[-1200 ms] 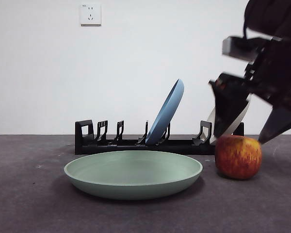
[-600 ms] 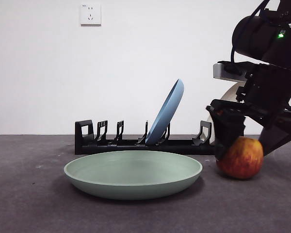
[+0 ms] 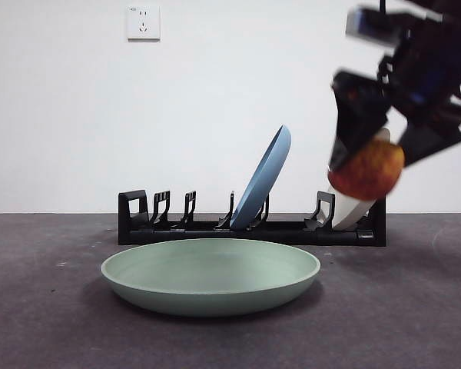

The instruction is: Take the green plate from the plate rack,put the plate on the table,take the apple from the table,put the apple in the plate

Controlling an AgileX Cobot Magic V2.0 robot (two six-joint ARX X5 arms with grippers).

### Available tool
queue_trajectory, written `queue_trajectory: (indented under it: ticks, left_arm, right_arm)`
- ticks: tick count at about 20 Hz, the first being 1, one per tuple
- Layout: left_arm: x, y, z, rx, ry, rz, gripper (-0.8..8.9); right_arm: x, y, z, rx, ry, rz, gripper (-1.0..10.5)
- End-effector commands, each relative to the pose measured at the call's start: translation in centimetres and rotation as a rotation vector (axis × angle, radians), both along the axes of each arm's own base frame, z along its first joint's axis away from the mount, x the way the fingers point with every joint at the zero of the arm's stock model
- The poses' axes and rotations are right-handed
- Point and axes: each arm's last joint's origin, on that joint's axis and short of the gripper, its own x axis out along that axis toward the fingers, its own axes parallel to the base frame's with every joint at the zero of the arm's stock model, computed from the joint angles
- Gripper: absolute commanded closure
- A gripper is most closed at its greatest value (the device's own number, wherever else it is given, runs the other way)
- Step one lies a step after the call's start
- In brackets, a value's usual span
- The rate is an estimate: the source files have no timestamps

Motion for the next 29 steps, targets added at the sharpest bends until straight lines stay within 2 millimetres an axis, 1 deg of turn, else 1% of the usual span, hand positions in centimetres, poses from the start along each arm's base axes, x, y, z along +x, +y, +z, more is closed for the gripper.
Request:
queue_trajectory:
  ticks: [1,3,6,8,10,13,14,17,19,20,23,24,27,29]
  left_arm:
    - [0.0,-0.1,-0.1,0.001,0.005,0.002,5.62]
    - [0.0,-0.1,-0.1,0.001,0.006,0.002,5.62]
    - [-0.1,-0.1,-0.1,-0.001,0.016,-0.016,5.62]
    - [-0.1,-0.2,-0.2,-0.005,0.034,-0.042,5.62]
    - [-0.2,-0.1,-0.3,0.005,0.038,-0.041,5.62]
    - [-0.2,0.0,-0.3,0.013,0.041,-0.041,5.62]
    - [-0.2,0.0,-0.3,0.016,0.043,-0.040,5.62]
    - [-0.2,0.1,-0.4,0.027,0.047,-0.040,5.62]
    - [-0.2,0.1,-0.5,0.037,0.052,-0.040,5.62]
    - [-0.3,0.2,-0.5,0.040,0.053,-0.040,5.62]
    - [-0.3,0.2,-0.6,0.049,0.057,-0.040,5.62]
    - [-0.3,0.2,-0.6,0.050,0.058,-0.039,5.62]
    - [-0.3,0.2,-0.6,0.052,0.058,-0.040,5.62]
    - [-0.3,0.2,-0.6,0.054,0.059,-0.040,5.62]
  right_arm:
    - [-0.5,1.2,0.0,0.024,0.006,0.022,9.6]
    - [-0.9,2.8,-0.1,0.044,0.000,0.064,9.6]
    - [-1.5,5.9,-0.6,0.090,-0.031,0.143,9.6]
    - [-1.6,7.6,-1.7,0.094,-0.024,0.181,9.6]
    - [-1.4,9.1,-3.6,0.071,0.011,0.211,9.6]
    - [-1.2,10.3,-6.3,0.012,0.059,0.219,9.6]
    - [-1.2,10.6,-6.9,0.002,0.070,0.225,9.6]
    - [-1.5,11.2,-8.2,-0.073,0.077,0.243,9.6]
    - [-1.7,11.3,-8.6,-0.096,0.098,0.262,9.5]
    - [-1.8,11.3,-8.6,-0.099,0.103,0.264,8.9]
    - [-1.9,11.4,-8.6,-0.098,0.101,0.265,4.0]
    - [-1.9,11.3,-8.6,-0.098,0.102,0.266,3.3]
    - [-1.9,11.3,-8.3,-0.091,0.093,0.267,3.2]
    - [-2.0,11.3,-7.6,-0.075,0.071,0.267,3.2]
